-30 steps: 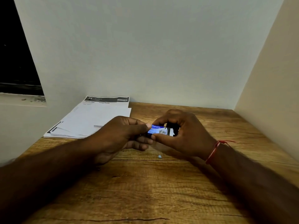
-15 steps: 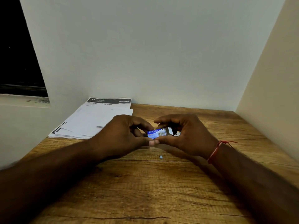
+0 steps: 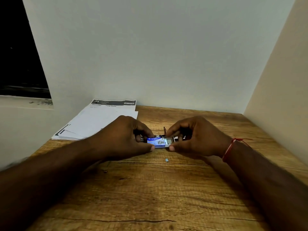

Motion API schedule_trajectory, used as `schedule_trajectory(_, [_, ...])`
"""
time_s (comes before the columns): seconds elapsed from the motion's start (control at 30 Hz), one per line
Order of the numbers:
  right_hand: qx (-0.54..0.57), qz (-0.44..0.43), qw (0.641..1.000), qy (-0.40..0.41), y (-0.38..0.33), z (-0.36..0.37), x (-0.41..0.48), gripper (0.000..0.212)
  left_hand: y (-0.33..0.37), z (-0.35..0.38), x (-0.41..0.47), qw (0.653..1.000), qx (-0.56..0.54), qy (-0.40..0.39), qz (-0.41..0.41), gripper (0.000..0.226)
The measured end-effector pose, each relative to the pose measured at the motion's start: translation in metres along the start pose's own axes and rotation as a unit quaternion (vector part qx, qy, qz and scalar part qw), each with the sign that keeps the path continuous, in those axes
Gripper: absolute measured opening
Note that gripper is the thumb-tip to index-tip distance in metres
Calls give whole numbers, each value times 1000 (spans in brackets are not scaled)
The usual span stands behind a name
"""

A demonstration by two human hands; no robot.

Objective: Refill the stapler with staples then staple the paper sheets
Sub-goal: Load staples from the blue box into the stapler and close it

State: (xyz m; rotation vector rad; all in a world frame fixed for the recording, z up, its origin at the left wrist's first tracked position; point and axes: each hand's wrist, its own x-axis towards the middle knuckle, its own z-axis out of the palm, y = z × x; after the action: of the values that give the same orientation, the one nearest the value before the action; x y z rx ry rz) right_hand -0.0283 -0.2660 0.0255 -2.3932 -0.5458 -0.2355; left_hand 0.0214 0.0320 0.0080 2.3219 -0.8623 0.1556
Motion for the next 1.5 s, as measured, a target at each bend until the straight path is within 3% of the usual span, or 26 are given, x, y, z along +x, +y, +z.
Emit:
schedule_trajectory(0.37, [-30, 21, 997, -71, -11, -6, -5, 5, -2, -1, -1, 999, 0, -34, -3, 27])
schedule_trajectory(0.87, [-68, 94, 990, -80, -24, -2, -2, 4, -3, -1, 0, 999, 3, -41, 13, 26])
schedule_trajectory(1.1, [-22, 146, 986, -77, -24, -1, -2, 7, -3, 0, 0, 999, -6, -39, 21, 24])
schedule_trajectory(1.5, [-60, 153, 984, -75, -21, -1, 0, 8, 0, 0, 0, 999, 3, -44, 27, 25])
